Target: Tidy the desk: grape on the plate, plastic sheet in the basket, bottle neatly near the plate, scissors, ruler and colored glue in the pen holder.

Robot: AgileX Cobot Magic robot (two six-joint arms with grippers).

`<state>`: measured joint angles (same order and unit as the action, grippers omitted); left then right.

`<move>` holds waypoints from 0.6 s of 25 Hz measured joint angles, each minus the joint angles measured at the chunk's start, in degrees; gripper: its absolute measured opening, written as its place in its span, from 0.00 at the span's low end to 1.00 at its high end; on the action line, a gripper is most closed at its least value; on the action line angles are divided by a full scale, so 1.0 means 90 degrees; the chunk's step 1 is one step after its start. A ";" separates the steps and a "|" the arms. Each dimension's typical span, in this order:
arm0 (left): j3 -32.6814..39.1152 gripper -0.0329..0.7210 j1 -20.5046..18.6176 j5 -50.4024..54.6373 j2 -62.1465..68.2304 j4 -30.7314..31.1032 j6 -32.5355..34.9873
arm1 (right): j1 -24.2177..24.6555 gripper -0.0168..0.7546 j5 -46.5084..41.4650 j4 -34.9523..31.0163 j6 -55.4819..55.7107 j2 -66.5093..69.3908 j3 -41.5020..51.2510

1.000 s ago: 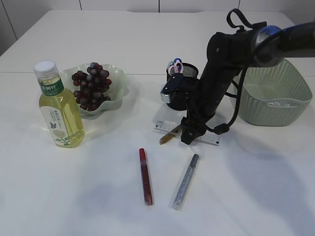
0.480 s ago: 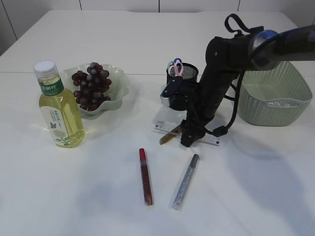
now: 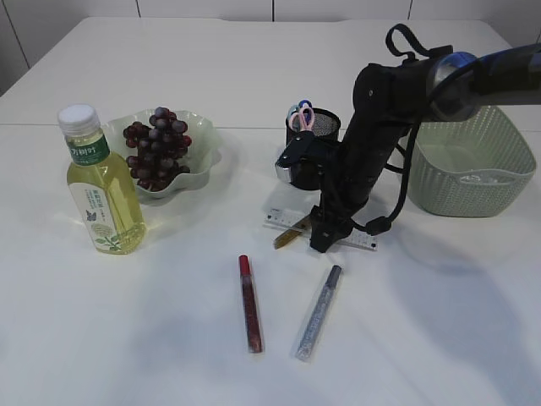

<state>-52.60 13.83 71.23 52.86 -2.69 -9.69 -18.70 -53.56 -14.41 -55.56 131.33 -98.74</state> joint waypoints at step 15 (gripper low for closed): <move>0.0000 0.68 0.0000 0.0000 0.0000 0.0000 0.0000 | 0.0000 0.71 0.0180 -0.0167 0.0000 0.0042 -0.0012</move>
<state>-52.60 13.83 71.23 52.86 -2.69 -9.69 -18.70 -51.93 -15.91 -55.56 131.71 -98.85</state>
